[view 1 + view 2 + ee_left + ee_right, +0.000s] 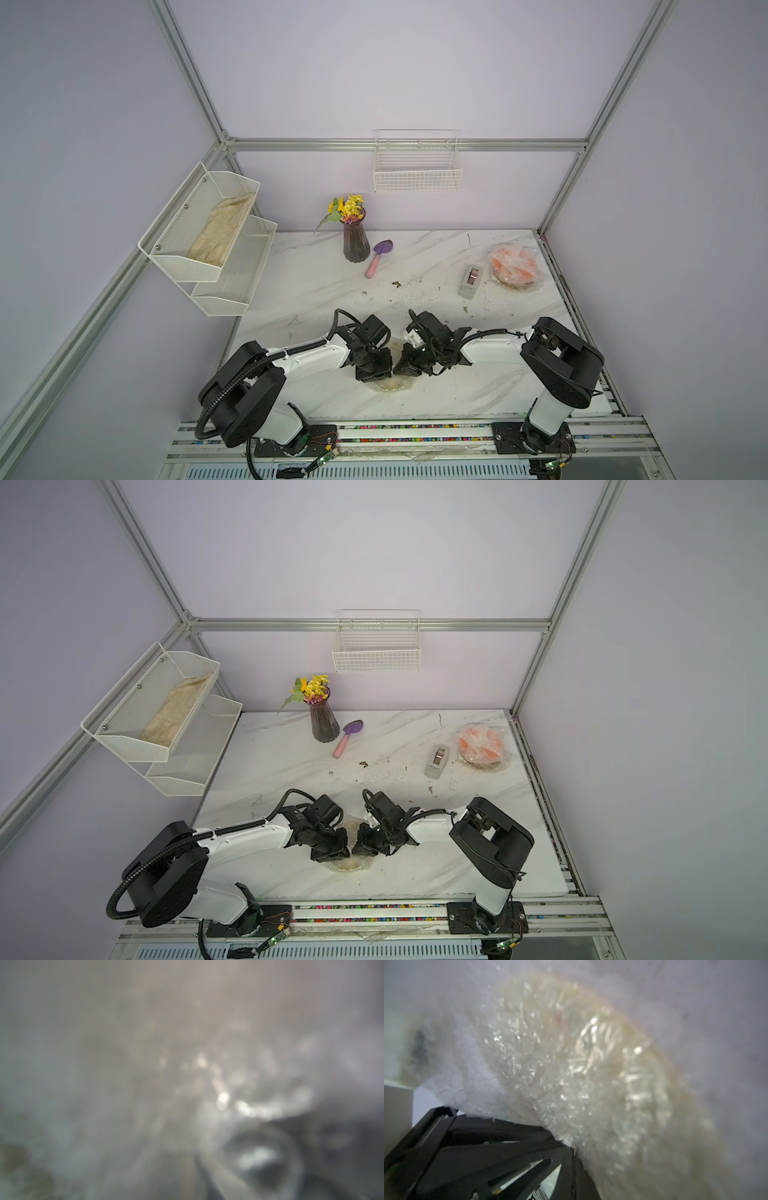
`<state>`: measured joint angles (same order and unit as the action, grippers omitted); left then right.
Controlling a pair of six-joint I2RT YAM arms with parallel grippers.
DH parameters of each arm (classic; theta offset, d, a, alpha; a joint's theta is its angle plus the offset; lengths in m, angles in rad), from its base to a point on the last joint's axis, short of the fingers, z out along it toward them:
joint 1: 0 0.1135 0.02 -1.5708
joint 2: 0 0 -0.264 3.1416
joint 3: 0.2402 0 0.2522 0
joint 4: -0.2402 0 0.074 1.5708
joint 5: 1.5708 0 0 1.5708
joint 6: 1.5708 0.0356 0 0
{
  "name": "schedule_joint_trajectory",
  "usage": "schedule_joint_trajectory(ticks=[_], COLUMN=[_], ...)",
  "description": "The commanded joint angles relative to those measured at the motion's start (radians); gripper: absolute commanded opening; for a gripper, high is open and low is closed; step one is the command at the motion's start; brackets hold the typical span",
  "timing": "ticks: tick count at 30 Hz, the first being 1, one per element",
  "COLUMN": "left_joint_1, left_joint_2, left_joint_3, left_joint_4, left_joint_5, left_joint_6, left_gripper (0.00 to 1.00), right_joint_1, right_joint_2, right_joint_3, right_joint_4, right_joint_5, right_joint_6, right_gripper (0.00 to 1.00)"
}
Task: Wrap dinner plates in bubble wrap
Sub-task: Wrap the plate in the bubble wrap.
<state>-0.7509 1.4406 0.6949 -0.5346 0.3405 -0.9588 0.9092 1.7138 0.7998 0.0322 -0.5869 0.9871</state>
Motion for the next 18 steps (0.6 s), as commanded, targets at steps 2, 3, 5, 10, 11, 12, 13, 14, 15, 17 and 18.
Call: schedule_joint_trajectory(ticks=[2, 3, 5, 10, 11, 12, 13, 14, 15, 17, 18], left_joint_1=[-0.004, -0.005, -0.004, -0.005, -0.004, -0.004, 0.000, 0.006, 0.019, 0.086, 0.133], left_joint_2=[0.025, 0.030, 0.039, -0.035, -0.095, -0.162, -0.226, -0.274, -0.319, -0.356, -0.356], left_joint_3=[-0.065, -0.063, -0.061, -0.012, 0.015, 0.031, 0.044, 0.052, 0.060, 0.082, 0.099], left_joint_4=[-0.081, -0.079, -0.079, -0.116, -0.139, -0.152, -0.158, -0.162, -0.157, -0.154, -0.151], left_joint_5=[-0.023, -0.024, -0.026, -0.080, -0.140, -0.200, -0.254, -0.318, -0.380, -0.395, -0.373], left_joint_6=[-0.005, -0.005, -0.007, -0.008, -0.011, -0.015, -0.018, -0.016, -0.001, 0.056, 0.098], left_gripper=[0.12, 0.12, 0.11, 0.15, 0.16, 0.19, 0.24, 0.29, 0.36, 0.52, 0.58], right_joint_1=[0.002, 0.004, 0.004, 0.004, 0.003, 0.004, 0.004, 0.004, 0.004, 0.005, 0.004], right_joint_2=[-0.038, -0.047, -0.034, 0.080, 0.092, 0.100, 0.104, 0.101, 0.095, 0.089, 0.089], right_joint_3=[0.002, -0.005, -0.020, -0.073, -0.064, -0.054, -0.053, -0.059, -0.066, -0.060, -0.056], right_joint_4=[-0.089, -0.030, 0.042, -0.004, -0.063, -0.112, -0.132, -0.132, -0.130, -0.137, -0.142], right_joint_5=[0.051, 0.031, -0.011, 0.005, 0.034, 0.056, 0.058, 0.056, 0.060, 0.063, 0.061], right_joint_6=[0.009, 0.030, 0.056, 0.041, 0.007, -0.023, -0.042, -0.044, -0.044, -0.051, -0.054], right_gripper=[0.00, 0.00, 0.00, 0.00, 0.00, 0.00, 0.00, 0.00, 0.00, 0.00, 0.00])
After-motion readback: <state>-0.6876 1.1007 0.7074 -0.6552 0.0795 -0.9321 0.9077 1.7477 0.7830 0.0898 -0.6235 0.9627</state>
